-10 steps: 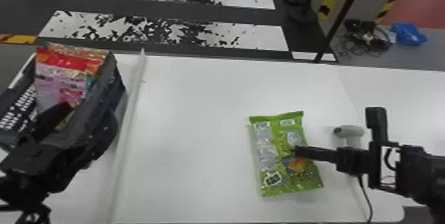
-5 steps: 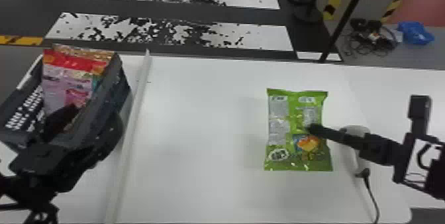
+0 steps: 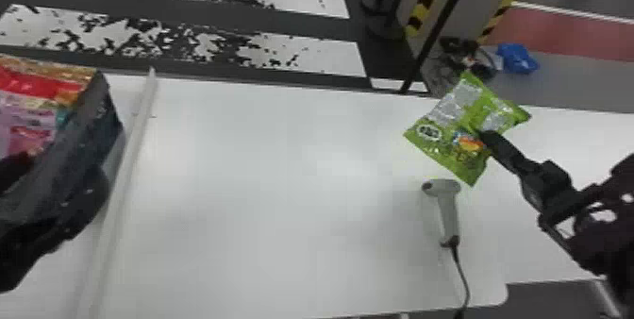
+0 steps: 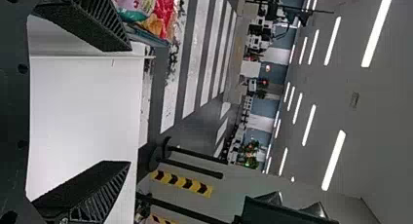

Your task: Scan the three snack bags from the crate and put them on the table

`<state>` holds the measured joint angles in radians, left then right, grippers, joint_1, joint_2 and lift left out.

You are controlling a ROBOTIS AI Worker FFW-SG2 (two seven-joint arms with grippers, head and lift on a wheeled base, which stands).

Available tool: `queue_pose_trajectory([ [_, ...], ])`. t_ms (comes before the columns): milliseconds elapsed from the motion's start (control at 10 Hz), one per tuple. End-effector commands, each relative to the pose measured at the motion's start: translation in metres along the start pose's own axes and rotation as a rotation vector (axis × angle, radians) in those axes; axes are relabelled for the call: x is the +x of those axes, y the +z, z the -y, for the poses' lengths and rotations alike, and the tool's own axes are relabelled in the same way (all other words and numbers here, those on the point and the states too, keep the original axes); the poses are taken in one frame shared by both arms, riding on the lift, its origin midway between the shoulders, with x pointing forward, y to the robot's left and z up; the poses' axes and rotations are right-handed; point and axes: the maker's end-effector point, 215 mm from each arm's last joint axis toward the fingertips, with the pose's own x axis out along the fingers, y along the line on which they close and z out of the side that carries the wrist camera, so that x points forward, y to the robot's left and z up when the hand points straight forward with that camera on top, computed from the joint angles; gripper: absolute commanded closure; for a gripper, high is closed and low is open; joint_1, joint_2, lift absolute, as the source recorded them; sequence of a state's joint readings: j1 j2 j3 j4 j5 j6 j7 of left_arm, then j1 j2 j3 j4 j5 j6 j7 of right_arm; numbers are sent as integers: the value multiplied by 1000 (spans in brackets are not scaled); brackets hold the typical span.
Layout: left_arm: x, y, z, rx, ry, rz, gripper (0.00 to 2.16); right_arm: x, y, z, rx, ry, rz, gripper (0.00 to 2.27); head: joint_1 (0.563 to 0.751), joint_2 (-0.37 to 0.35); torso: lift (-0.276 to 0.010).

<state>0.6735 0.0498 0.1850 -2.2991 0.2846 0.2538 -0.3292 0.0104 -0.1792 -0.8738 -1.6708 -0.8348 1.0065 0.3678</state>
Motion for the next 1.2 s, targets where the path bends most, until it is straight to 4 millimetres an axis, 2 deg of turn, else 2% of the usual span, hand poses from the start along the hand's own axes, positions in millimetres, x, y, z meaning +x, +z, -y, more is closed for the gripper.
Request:
queue_pose_trajectory([
  [0, 0, -3, -2, 3, 3, -5, 33, -11, 58, 64, 76, -113, 215, 2246, 695, -319, -94],
  [100, -1, -4, -4, 4, 5, -8, 33, -24, 76, 110, 92, -230, 295, 2246, 695, -350, -94],
  [200, 0, -5, -5, 5, 7, -8, 33, -37, 92, 143, 86, -340, 367, 2246, 695, -350, -94],
  [300, 0, -7, -4, 2, 5, -10, 33, -52, 107, 169, 57, -468, 436, 2246, 695, -350, -94],
  [400, 1, -6, -4, 2, 3, -6, 33, -61, 108, 189, 33, -567, 454, 2246, 695, -350, -94],
  [500, 1, -6, -1, 1, -2, -3, 33, -62, 101, 203, 8, -613, 434, 2246, 695, -350, -94],
  [700, 1, -5, 1, 0, -7, 1, 33, -56, 72, 229, -35, -712, 343, 2243, 695, -350, -94],
  [800, -1, -1, 1, 4, -7, 16, 33, -54, 63, 235, -54, -735, 324, 2128, 695, -350, -94],
  [900, -1, 0, 1, 6, -7, 19, 33, -49, 56, 232, -88, -738, 300, 1231, 695, -350, -94],
  [1000, -2, 1, 1, 6, -7, 20, 33, -43, 57, 224, -118, -724, 297, -2, 695, -350, -94],
  [1100, -1, 1, 5, 4, -12, 21, 33, -44, 67, 213, -142, -709, 311, -2, 695, -350, -94],
])
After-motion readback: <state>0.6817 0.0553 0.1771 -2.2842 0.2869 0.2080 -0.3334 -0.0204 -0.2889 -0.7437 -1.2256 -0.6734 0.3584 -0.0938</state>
